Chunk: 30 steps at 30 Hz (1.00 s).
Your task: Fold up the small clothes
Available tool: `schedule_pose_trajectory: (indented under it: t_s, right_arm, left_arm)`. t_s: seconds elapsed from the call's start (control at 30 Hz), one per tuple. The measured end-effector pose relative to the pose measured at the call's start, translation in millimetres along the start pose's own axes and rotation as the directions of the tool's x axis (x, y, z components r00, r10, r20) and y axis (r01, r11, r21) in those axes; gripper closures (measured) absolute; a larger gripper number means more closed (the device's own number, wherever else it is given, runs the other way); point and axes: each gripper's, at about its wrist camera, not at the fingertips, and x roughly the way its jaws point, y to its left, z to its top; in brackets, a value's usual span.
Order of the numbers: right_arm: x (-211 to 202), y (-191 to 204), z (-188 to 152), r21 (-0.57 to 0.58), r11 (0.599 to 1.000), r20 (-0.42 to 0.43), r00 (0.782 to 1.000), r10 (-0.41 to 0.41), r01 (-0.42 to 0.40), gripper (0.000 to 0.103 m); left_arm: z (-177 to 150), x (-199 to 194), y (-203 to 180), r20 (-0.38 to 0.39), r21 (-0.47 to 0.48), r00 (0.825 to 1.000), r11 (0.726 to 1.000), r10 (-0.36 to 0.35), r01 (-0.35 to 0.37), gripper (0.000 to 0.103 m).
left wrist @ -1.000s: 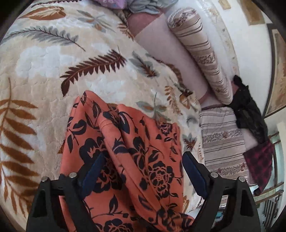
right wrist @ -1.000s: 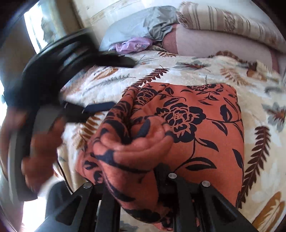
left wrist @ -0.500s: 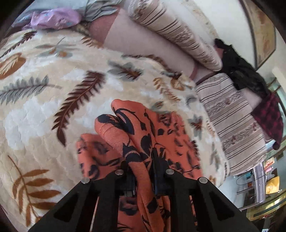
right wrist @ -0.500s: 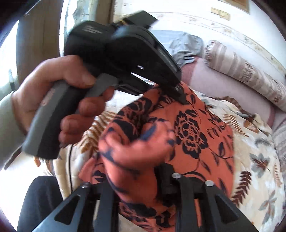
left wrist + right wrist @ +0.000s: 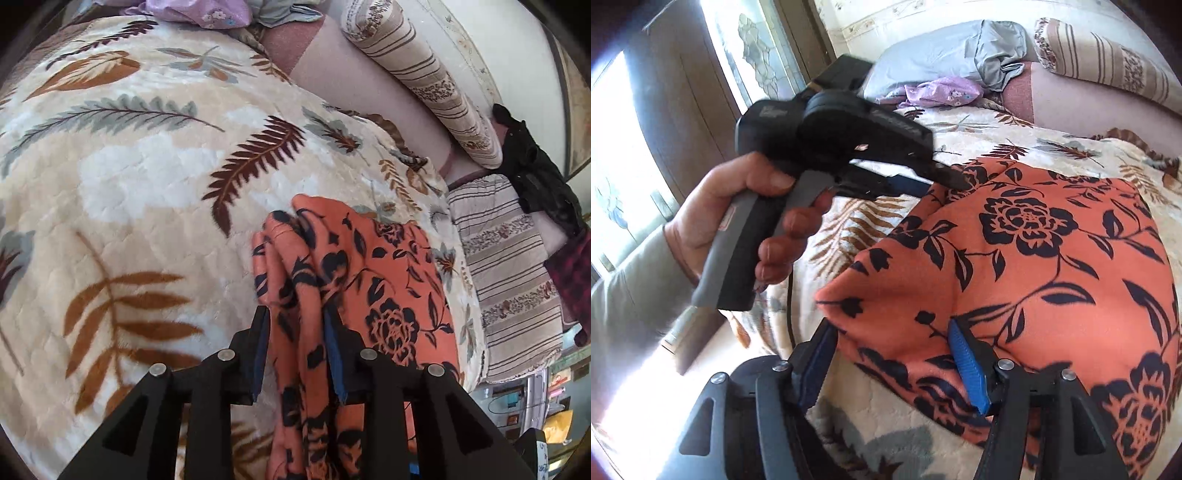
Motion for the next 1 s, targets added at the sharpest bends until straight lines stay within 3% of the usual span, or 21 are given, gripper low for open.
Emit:
schedule_pose_trajectory:
  t_s: [0.17,0.23,0.27,0.3,0.33,0.43,0.53,0.6,0.73,0.83,0.9,0.97,1.0]
  right_arm:
    - [-37.8,5.2,-17.5,0.035,0.998,0.050,0.998,0.047,-0.049,0.037]
    - [-56.4,0.5,-23.9,0.058,0.997,0.085,0.995,0.051,-0.056,0.035]
    - [-65.2,-4.9,-25.9,0.079,0.995,0.100,0.994,0.050,-0.058,0.035]
    - [-73.5,-11.3,-27.6,0.102,0.993,0.114,0.992,0.051,-0.063,0.035]
    - [-79.2,-21.8,-26.3,0.125,0.990,0.129,0.990,0.050,-0.067,0.035]
    - [-103.0,-47.7,-34.1,0.197,0.979,0.162,0.987,0.017,-0.049,0.035]
    - [-122.4,-77.2,-42.7,0.284,0.958,0.191,0.982,-0.007,-0.049,0.034]
    - [-128.0,-96.1,-47.4,0.341,0.938,0.199,0.980,-0.014,-0.056,0.029]
    - [-135.9,-126.5,-57.1,0.452,0.883,0.222,0.975,0.021,-0.122,0.028]
    - [-134.3,-144.6,-60.8,0.514,0.841,0.238,0.970,0.047,-0.166,0.024]
    - [-125.9,-157.8,-59.2,0.557,0.807,0.229,0.970,0.078,-0.196,0.024]
    - [-110.6,-171.6,-54.1,0.599,0.761,0.219,0.965,0.146,-0.251,0.023]
    - [-103.8,-177.9,-50.0,0.616,0.743,0.213,0.964,0.161,-0.260,0.023]
  left_arm:
    - [-47.8,-51.8,-17.4,0.084,0.001,0.994,0.998,-0.067,0.067,0.073]
    - [-68.4,-45.7,-24.4,0.036,-0.002,0.999,0.999,-0.034,0.035,0.073]
    - [-75.9,-35.7,-25.6,-0.003,-0.010,1.000,1.000,0.002,-0.002,0.079]
    - [-83.7,-26.5,-22.7,-0.025,-0.021,0.999,0.999,0.041,-0.042,0.095]
    - [-90.5,-21.3,-17.6,-0.029,-0.045,0.997,0.997,0.068,-0.069,0.095]
    - [-99.9,-31.8,-8.1,0.011,-0.139,0.999,0.990,0.040,-0.038,0.095]
    - [-103.5,-40.9,-17.1,0.035,-0.094,0.997,0.993,0.072,-0.069,0.096]
    - [-104.2,-26.5,-13.8,-0.023,-0.075,0.991,0.989,0.130,-0.132,0.092]
    - [-99.1,-51.8,-28.3,0.031,-0.079,0.991,0.988,0.132,-0.129,0.091]
    - [-97.4,-74.6,-59.4,0.110,0.022,0.987,0.992,0.121,-0.124,0.082]
    - [-95.5,-81.4,-81.0,0.165,0.085,0.981,0.990,0.099,-0.114,0.053]
    - [-94.2,-79.7,-96.5,0.223,0.139,0.970,0.983,0.091,-0.124,0.041]
    - [-93.0,-72.6,-99.9,0.226,0.146,0.969,0.980,0.097,-0.132,0.041]
